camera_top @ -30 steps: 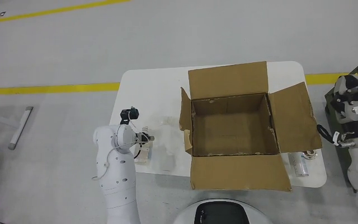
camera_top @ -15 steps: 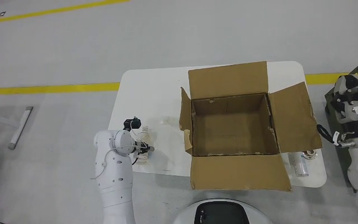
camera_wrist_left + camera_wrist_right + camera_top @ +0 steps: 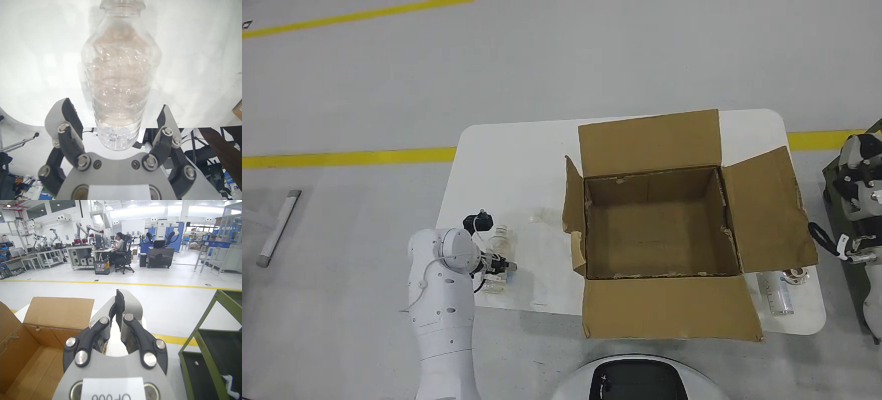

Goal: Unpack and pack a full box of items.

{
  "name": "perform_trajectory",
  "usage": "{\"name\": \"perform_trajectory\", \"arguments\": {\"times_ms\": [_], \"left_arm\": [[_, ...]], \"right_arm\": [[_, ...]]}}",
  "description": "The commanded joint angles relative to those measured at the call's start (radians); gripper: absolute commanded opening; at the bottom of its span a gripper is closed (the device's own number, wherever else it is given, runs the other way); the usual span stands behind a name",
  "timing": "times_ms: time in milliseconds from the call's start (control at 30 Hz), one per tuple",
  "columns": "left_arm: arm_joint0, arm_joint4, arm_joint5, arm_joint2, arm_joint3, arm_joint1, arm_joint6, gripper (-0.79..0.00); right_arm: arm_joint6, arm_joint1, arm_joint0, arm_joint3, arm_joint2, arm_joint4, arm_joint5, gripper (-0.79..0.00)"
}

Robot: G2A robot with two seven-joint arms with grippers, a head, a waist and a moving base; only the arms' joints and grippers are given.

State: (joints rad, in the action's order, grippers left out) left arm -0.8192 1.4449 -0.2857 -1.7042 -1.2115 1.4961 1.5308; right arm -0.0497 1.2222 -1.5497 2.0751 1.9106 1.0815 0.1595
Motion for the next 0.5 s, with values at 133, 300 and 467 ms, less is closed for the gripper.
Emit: {"name": "perform_trajectory", "arguments": {"times_ms": [133, 300, 467], "left_arm": [[-0.001, -0.019, 0.004, 0.016, 0.014, -0.01, -0.013, -0.785], [-0.002, -0.038, 0.014, 0.024, 0.02, -0.017, -0.024, -0.785], [-0.012, -0.072, 0.039, 0.017, -0.021, -0.025, -0.055, -0.785]], "right_arm": [[0.0, 0.0, 0.0, 0.0, 0.0, 0.0, 0.0, -0.785], [0.002, -0.001, 0.0, 0.0, 0.006, 0.004, 0.005, -0.785], [-0.028, -0.003, 0.021, -0.024, 0.046, -0.081, 0.011, -0.576]]}}
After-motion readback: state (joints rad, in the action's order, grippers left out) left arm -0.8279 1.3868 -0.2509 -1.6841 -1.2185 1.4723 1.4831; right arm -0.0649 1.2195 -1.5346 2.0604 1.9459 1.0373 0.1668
